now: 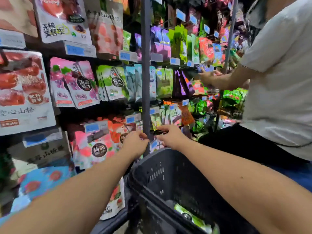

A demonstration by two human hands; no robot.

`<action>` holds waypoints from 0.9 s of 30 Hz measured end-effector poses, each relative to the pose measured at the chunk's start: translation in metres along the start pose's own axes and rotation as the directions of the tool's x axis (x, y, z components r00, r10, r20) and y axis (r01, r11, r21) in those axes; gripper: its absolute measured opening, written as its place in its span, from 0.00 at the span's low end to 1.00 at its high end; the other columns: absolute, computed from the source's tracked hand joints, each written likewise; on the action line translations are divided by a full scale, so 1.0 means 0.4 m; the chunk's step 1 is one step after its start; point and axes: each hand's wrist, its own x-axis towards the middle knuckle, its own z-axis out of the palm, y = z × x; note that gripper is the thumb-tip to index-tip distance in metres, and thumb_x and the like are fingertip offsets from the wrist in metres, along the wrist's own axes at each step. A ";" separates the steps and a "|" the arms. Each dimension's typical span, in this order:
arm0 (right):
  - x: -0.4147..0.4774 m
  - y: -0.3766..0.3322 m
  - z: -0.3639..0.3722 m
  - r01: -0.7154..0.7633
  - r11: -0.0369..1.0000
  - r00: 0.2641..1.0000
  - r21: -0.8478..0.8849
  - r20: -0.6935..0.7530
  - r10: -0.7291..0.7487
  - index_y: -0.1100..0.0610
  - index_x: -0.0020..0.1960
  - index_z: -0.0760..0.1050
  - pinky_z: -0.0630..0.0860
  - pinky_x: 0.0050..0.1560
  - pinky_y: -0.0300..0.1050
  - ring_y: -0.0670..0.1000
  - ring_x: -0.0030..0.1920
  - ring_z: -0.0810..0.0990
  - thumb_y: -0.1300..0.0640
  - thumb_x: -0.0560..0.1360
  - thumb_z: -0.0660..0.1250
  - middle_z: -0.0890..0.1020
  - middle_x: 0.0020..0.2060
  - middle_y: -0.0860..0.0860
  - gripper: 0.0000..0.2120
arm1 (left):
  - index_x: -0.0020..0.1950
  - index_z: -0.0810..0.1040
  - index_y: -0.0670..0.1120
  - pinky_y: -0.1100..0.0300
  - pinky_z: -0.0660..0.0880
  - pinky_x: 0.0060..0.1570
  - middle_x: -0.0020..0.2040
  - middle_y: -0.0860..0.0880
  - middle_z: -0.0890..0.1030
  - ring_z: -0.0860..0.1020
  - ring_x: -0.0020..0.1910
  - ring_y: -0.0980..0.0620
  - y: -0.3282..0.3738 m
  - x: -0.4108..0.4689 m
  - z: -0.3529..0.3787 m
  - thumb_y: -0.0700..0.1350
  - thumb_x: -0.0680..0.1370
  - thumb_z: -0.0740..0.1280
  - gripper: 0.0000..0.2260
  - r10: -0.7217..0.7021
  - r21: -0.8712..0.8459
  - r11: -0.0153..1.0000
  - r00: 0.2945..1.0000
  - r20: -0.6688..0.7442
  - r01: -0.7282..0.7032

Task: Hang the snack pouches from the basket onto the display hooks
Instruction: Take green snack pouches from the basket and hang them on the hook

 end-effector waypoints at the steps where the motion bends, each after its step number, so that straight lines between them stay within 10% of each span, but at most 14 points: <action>1: -0.035 0.018 -0.002 -0.038 0.999 0.999 -0.001 -0.008 0.038 0.59 0.69 0.76 0.80 0.58 0.55 0.58 0.57 0.83 0.60 0.75 0.73 0.82 0.59 0.54 0.23 | 0.52 0.85 0.45 0.57 0.75 0.51 0.49 0.48 0.84 0.81 0.51 0.48 0.005 -0.034 0.010 0.45 0.77 0.71 0.06 0.009 0.008 1.000 1.000 0.023 -0.009; 14: -0.221 0.270 -0.021 -0.248 0.927 0.952 -0.281 0.106 0.287 0.61 0.69 0.76 0.82 0.56 0.56 0.59 0.56 0.83 0.61 0.77 0.72 0.80 0.62 0.59 0.22 | 0.47 0.84 0.47 0.58 0.75 0.51 0.46 0.49 0.84 0.81 0.51 0.49 -0.013 -0.182 0.243 0.45 0.78 0.71 0.03 0.008 0.041 0.999 0.929 0.369 -0.025; 27: -0.107 0.696 0.051 -0.456 0.763 0.802 -0.459 0.160 0.576 0.61 0.59 0.82 0.80 0.51 0.48 0.57 0.52 0.83 0.61 0.75 0.70 0.85 0.53 0.58 0.12 | 0.55 0.84 0.44 0.61 0.73 0.50 0.51 0.46 0.84 0.79 0.49 0.50 -0.080 0.049 0.680 0.45 0.77 0.73 0.09 0.017 0.179 0.947 0.600 0.800 -0.266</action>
